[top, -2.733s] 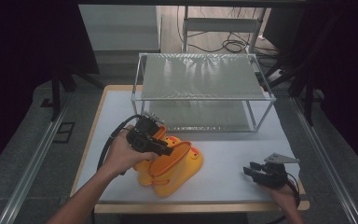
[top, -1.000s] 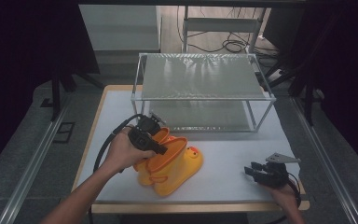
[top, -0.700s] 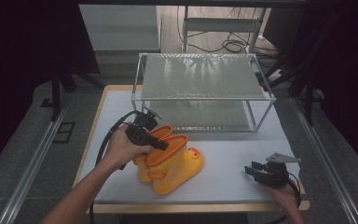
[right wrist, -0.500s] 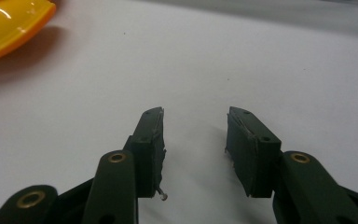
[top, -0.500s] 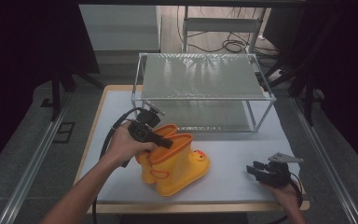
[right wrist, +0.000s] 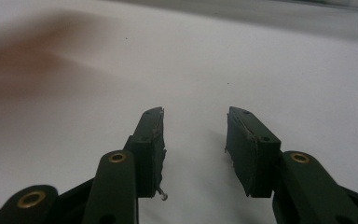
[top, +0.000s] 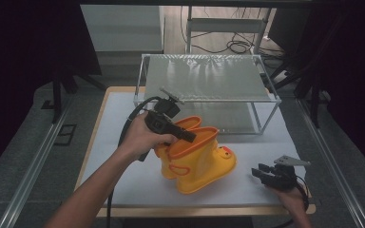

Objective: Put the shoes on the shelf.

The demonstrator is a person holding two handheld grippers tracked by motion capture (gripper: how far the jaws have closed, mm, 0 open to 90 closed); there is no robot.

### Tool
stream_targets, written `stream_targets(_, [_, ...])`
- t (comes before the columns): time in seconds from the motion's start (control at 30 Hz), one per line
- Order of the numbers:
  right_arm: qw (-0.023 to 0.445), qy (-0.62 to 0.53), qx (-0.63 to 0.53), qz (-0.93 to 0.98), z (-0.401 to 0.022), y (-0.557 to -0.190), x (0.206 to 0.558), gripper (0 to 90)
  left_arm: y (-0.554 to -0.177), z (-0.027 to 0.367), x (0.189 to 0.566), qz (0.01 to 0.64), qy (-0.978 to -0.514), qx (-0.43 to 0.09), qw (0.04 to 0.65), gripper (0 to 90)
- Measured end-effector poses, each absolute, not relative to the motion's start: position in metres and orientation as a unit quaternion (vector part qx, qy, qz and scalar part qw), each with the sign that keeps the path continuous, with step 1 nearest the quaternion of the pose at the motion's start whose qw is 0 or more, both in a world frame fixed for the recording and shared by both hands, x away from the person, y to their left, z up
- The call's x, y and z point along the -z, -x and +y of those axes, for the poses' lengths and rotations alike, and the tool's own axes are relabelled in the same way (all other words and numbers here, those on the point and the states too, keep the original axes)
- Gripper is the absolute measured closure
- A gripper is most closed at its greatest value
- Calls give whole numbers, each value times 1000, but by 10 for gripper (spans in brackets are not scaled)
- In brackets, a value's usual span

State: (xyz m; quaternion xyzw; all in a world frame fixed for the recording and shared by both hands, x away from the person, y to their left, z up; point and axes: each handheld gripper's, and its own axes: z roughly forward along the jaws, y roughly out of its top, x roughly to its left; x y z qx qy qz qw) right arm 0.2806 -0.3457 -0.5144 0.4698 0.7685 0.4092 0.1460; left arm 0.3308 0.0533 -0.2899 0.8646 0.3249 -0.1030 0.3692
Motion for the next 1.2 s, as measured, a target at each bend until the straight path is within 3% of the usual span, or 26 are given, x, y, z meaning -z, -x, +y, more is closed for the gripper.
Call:
stream_targets(0.63, [149,-475,-413,763,-351,-280,513,562,-355,-6,216,288,-867,111,392,823])
stream_targets(1.2, [152,-480,-418,756,-355,-281,513,564,-410,-13,148,357,-833,65,417,823])
